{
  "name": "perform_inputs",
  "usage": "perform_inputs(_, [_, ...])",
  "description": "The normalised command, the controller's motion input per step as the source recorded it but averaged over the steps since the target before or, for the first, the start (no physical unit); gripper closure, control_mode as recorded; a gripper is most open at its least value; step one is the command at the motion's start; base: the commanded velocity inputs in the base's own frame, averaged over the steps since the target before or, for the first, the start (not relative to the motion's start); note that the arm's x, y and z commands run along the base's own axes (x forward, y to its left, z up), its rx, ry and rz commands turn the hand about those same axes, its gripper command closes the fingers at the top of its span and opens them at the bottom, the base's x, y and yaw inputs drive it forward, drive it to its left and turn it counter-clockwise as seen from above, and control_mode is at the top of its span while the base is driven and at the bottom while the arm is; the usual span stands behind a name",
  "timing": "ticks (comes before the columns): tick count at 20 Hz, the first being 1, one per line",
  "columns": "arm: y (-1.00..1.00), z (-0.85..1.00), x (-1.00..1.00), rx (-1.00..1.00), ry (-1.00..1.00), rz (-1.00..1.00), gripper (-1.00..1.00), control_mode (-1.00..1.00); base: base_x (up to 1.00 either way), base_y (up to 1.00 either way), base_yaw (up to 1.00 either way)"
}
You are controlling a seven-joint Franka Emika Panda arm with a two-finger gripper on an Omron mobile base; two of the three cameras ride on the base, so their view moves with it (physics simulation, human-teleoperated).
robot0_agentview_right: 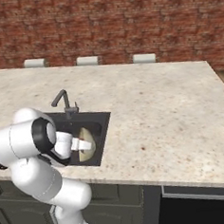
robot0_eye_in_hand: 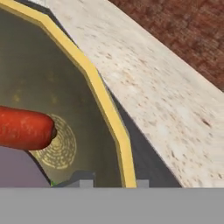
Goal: Dump the eggplant and carrot from the bowl so the bowl can be washed. Place the bowl in the sink after clearing the leftovers.
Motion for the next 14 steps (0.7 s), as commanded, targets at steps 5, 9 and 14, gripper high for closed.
perform_inputs(5, [0.25, 0.01, -0.09, -0.19, -0.09, 0.02, 1.00, -1.00, 0.00, 0.00, 0.00])
perform_inputs(9, [0.04, 0.27, -0.26, -0.13, -0.22, 0.00, 1.00, -1.00, 0.00, 0.00, 0.00])
perform_inputs(14, [0.00, 0.14, -0.03, -0.01, -0.06, 0.00, 1.00, -1.00, 0.00, 0.00, 0.00])
